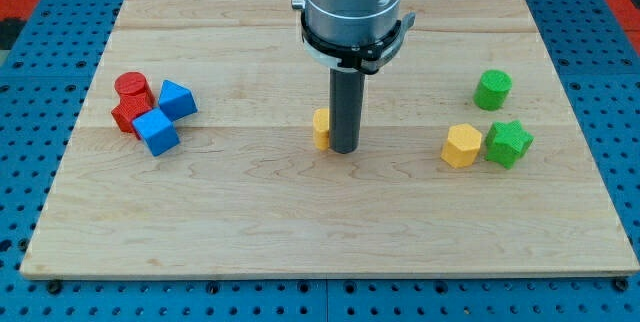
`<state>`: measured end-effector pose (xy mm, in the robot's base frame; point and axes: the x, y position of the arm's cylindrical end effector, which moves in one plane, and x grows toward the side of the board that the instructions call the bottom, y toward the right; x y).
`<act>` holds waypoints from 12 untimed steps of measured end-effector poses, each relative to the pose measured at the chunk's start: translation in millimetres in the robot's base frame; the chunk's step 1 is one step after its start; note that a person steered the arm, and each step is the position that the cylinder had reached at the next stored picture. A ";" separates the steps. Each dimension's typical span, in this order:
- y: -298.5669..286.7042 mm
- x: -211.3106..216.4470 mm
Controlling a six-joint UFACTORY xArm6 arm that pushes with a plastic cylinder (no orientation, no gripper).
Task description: Slide the yellow heart to top center
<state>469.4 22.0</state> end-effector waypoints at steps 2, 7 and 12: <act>-3.4 10.1; -23.9 -60.1; -54.5 -168.9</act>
<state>300.4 -32.5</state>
